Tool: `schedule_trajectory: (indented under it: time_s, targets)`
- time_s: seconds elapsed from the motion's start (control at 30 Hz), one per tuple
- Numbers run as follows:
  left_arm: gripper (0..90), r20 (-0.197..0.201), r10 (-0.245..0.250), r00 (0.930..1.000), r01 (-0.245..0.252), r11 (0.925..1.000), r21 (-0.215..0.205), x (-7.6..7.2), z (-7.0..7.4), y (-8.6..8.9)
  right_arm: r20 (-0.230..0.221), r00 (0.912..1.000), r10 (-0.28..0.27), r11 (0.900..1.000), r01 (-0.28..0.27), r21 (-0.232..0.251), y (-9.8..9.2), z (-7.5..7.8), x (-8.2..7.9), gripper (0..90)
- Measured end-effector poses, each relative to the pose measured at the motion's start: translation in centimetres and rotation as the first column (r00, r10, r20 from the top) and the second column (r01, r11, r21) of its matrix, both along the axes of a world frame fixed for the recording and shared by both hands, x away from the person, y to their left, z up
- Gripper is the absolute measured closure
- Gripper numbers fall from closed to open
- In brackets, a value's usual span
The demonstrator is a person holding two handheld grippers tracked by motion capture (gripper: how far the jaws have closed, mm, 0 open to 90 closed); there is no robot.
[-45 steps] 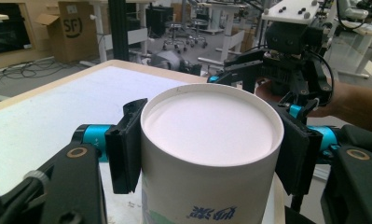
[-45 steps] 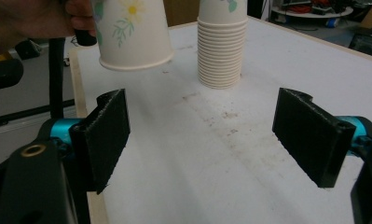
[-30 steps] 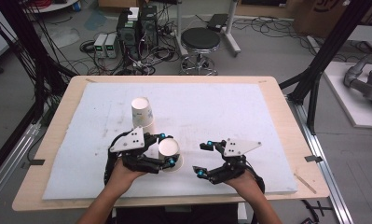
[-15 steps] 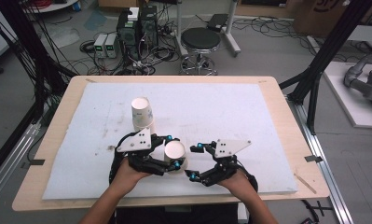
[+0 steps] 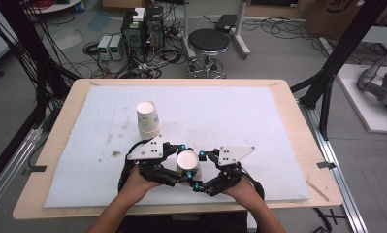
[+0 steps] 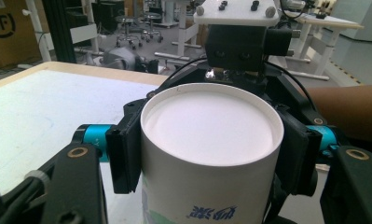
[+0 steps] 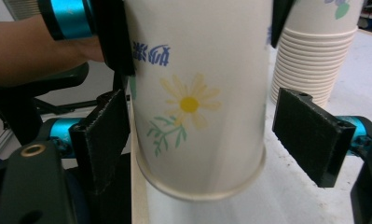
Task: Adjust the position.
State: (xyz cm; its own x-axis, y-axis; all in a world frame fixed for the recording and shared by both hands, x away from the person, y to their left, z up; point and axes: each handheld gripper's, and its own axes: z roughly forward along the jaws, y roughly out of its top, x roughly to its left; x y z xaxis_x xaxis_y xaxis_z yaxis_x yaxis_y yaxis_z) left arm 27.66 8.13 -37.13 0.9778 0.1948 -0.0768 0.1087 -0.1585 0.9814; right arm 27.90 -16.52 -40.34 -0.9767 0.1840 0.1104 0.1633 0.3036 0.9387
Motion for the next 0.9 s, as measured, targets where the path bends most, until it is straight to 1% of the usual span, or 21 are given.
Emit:
schedule_trajectory:
  time_s: [0.13, 0.2, 0.23, 0.27, 0.3, 0.53, 0.87, 0.9]
  targets:
    - [35.6, -0.001, -0.009, 1.0000, 0.009, 1.0000, -0.004, -0.06, -0.01, -0.31, -0.005, 0.9999, 0.009, 1.000, -0.009, 0.006, 0.08, -0.12, 0.03, 19.8]
    - [35.6, -0.002, -0.013, 0.9999, 0.013, 0.9999, -0.009, -0.07, 0.00, -0.41, -0.012, 0.9999, 0.012, 1.000, -0.012, 0.019, -0.02, -0.19, 0.10, 20.3]
    - [35.6, -0.005, -0.015, 0.9999, 0.015, 0.9998, -0.013, -0.08, 0.00, -0.48, -0.014, 0.9998, 0.016, 1.000, -0.015, 0.021, -0.09, -0.21, 0.11, 23.0]
    - [35.6, -0.005, -0.015, 0.9999, 0.014, 0.9998, -0.015, -0.08, 0.00, -0.51, -0.007, 0.9996, 0.026, 0.999, -0.026, 0.028, -0.17, -0.24, 0.14, 26.0]
    - [35.6, -0.004, -0.017, 0.9998, 0.017, 0.9998, -0.014, -0.07, 0.01, -0.55, -0.008, 0.9994, 0.033, 0.999, -0.032, 0.031, -0.22, -0.24, 0.12, 26.3]
    - [35.7, 0.000, -0.016, 0.9999, 0.016, 0.9998, -0.013, -0.14, 0.07, -0.56, -0.001, 0.9994, 0.035, 0.999, -0.035, 0.036, -0.34, -0.28, 0.15, 28.2]
    - [35.0, 0.002, -0.014, 0.9999, 0.014, 0.9999, 0.003, -0.18, 0.05, -0.59, 0.024, 0.9991, 0.035, 0.999, -0.034, -0.020, -0.36, 0.23, 0.01, 31.0]
    - [34.6, 0.007, -0.014, 0.9999, 0.014, 0.9999, 0.008, -0.19, 0.06, -0.62, 0.027, 0.9990, 0.034, 0.999, -0.034, -0.027, -0.38, 0.29, 0.00, 31.1]
